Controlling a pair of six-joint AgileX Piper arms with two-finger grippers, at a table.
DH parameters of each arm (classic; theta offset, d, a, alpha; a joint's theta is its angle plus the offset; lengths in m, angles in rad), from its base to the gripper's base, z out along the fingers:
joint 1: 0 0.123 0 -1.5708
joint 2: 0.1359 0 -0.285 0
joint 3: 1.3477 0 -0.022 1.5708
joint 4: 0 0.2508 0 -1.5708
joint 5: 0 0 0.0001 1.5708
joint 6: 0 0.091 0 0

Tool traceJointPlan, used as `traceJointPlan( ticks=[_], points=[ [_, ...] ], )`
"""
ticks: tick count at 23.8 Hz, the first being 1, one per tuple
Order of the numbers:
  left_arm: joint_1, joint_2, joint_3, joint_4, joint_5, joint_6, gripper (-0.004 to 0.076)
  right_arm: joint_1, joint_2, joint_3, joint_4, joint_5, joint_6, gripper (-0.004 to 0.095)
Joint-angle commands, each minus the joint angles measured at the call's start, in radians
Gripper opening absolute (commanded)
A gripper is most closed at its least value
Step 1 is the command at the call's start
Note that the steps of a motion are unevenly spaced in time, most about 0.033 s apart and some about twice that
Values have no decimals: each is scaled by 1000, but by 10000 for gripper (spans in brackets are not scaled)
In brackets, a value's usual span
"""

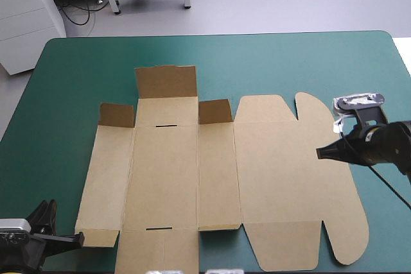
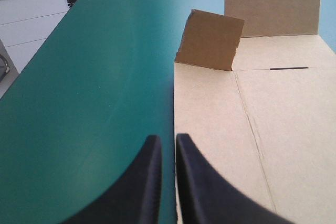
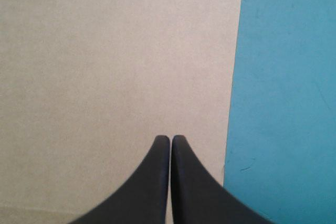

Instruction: Fold the box

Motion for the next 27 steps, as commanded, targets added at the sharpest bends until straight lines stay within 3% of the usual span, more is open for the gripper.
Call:
traceJointPlan(
  ticks=[1,5,11,14,16,27],
  points=[
    [-5,14,-21,25,-99,-2,240,-10,-113,31,0,-40,0,-6],
    [-5,14,-21,27,-126,-6,381,-10,-193,78,0,-40,11,-6],
    [-5,14,-25,45,-81,-8,395,-10,-278,128,0,-5,40,-6],
    [-5,45,-83,75,7,-3,395,-10,-311,140,0,20,44,-6],
    [-5,115,-152,146,85,-5,396,-10,-330,140,0,29,47,-6],
    [-5,650,-431,191,265,-1,396,-10,-472,173,0,68,86,-6]
  ],
)
